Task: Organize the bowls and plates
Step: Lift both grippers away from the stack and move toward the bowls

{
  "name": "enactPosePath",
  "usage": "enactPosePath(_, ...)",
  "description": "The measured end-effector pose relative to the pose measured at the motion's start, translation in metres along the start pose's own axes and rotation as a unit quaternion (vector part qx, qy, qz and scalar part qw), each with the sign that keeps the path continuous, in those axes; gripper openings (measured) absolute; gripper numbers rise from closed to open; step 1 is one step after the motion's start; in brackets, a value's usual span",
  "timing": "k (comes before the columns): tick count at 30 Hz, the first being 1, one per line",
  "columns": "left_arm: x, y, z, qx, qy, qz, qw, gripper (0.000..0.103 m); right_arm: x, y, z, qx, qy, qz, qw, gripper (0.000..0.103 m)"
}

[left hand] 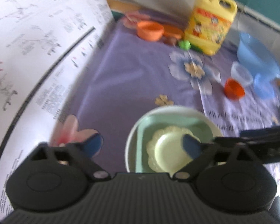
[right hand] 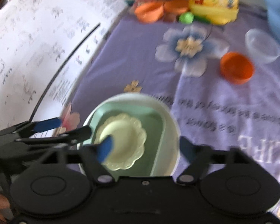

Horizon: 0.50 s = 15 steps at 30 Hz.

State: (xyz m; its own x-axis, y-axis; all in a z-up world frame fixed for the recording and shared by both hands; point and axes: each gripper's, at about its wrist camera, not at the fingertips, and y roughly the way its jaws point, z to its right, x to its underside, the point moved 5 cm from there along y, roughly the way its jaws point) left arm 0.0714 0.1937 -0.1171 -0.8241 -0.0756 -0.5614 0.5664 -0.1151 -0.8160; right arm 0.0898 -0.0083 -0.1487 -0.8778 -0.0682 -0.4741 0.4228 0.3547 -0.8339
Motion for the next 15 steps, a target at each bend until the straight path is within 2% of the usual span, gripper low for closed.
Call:
enactPosePath(2,-0.003,-0.007,-0.002,-0.009,-0.003,0.01,0.9999,0.103,0.0,-0.01,0.003,0.004,-0.004,0.013,1.0,0.093)
enactPosePath(4,-0.004,-0.011,-0.003,-0.011,-0.005,0.011,0.9999,0.103,0.002,-0.016,0.004,0.008,-0.006,0.019,1.0,0.1)
enactPosePath(6,-0.003,-0.014,-0.001,-0.012,-0.008,0.012,0.9998,0.103,0.004,-0.023,0.006,0.011,-0.008,0.027,1.0,0.103)
enactPosePath(15,0.0,-0.02,0.021,-0.023,0.019,0.005,0.9996,0.103,0.013,-0.041,0.019,0.017,0.013,0.042,0.999,0.103)
